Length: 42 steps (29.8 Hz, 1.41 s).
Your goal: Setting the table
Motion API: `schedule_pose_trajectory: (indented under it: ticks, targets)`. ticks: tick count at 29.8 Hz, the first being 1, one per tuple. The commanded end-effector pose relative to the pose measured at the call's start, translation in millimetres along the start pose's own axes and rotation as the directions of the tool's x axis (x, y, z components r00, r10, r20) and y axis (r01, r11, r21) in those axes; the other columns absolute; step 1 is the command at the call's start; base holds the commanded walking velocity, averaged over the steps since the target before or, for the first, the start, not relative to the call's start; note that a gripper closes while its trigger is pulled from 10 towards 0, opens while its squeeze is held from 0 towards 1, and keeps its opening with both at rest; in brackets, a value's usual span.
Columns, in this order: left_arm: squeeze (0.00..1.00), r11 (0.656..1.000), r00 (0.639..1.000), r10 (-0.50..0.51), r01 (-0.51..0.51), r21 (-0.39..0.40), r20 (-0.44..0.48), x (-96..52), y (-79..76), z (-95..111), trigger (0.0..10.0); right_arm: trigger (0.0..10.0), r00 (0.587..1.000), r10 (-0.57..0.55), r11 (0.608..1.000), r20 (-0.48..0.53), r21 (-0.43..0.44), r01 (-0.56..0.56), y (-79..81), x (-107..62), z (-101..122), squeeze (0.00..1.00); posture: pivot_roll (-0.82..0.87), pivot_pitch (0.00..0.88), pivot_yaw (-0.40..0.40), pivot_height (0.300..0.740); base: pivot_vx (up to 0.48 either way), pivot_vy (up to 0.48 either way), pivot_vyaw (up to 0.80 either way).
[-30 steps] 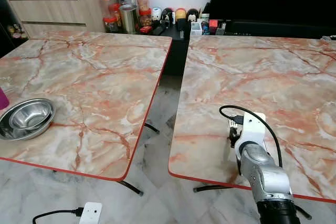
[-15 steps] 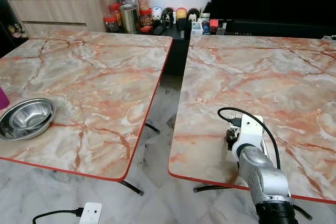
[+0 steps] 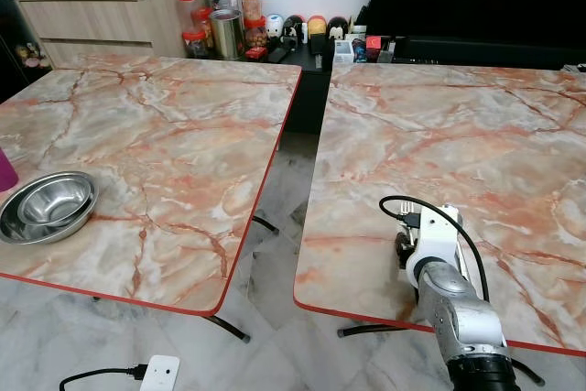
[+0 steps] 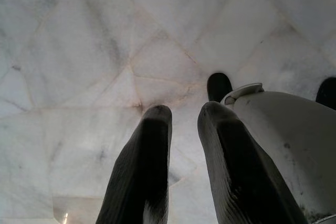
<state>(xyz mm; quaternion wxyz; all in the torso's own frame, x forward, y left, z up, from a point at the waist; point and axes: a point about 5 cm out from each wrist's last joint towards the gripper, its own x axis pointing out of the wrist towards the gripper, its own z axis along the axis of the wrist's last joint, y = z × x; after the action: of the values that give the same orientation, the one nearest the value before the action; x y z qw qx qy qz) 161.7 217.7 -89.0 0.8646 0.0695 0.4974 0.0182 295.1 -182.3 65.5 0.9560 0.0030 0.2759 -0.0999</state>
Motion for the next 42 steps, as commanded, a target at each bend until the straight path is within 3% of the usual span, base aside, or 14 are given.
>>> schedule_pose_trajectory:
  ticks: [1, 28, 33, 34, 35, 36, 37, 39, 42]
  targets:
    - [0.0, 1.0, 1.0, -0.008, 0.009, 0.02, -0.03, -0.6, 0.9, -5.6, 10.0, 0.0, 0.999, 0.001, 1.0, -0.044, -0.002, -0.001, -0.1, 1.2, -9.2, 0.0, 0.01, 0.0, 0.02, 0.728, 0.0, 0.0, 0.0]
    - [0.0, 0.999, 0.998, -0.026, 0.027, 0.028, -0.051, -0.2, 0.9, -4.6, 10.0, 0.0, 0.999, 0.046, 0.998, 0.005, -0.029, -0.046, 9.2, 1.5, 0.2, 0.0, 0.02, 0.0, 0.027, 0.728, 0.0, 0.0, 0.0]
    - [0.0, 0.999, 0.999, -0.022, 0.023, 0.025, -0.046, -0.2, 1.3, -3.8, 10.0, 0.0, 0.996, 0.054, 0.998, 0.068, -0.022, -0.052, 11.1, -0.1, 10.5, 0.0, 0.01, 0.0, 0.027, 0.728, 0.0, 0.0, 0.0]
    - [0.0, 0.999, 0.999, -0.02, 0.021, 0.026, -0.044, -0.1, 1.6, -3.5, 10.0, 5.8, 0.991, 0.057, 0.998, 0.119, -0.023, -0.055, 11.9, -1.6, 17.6, 0.0, 0.02, 0.0, 0.026, 0.728, 0.0, 0.0, 0.0]
    - [0.0, 0.999, 0.999, -0.019, 0.02, 0.027, -0.043, -0.1, 1.8, -3.3, 10.0, 5.8, 0.986, 0.059, 0.998, 0.153, -0.025, -0.056, 12.3, -2.8, 22.4, 0.0, 0.02, 0.0, 0.026, 0.728, 0.0, 0.0, 0.0]
    - [0.0, 0.999, 0.999, -0.017, 0.018, 0.029, -0.042, -0.1, 2.5, -2.8, 10.0, 10.0, 0.971, 0.066, 0.998, 0.23, -0.022, -0.063, 14.1, -6.0, 34.3, 0.0, 0.02, 0.0, 0.028, 0.728, 0.0, 0.0, 0.0]
    - [0.0, 0.999, 0.999, -0.017, 0.018, 0.029, -0.042, -0.1, 2.5, -2.8, 10.0, 10.0, 0.971, 0.066, 0.998, 0.23, -0.022, -0.063, 14.1, -6.0, 34.3, 0.0, 0.02, 0.0, 0.028, 0.728, 0.0, 0.0, 0.0]
    - [0.0, 1.0, 0.999, -0.014, 0.015, 0.025, -0.05, -0.2, 3.3, -3.5, 10.0, 10.0, 0.93, 0.073, 0.997, 0.36, -0.01, -0.074, 17.8, -13.8, 56.5, 0.0, 0.01, 0.0, 0.029, 0.728, 0.0, 0.0, 0.0]
    - [0.0, 0.999, 0.998, -0.015, 0.016, 0.029, -0.06, -0.3, 3.2, -4.6, 10.0, 10.0, 0.905, 0.071, 0.997, 0.42, -0.017, -0.071, 19.1, -17.9, 67.2, 0.0, 0.01, 0.0, 0.03, 0.728, 0.0, 0.0, 0.0]
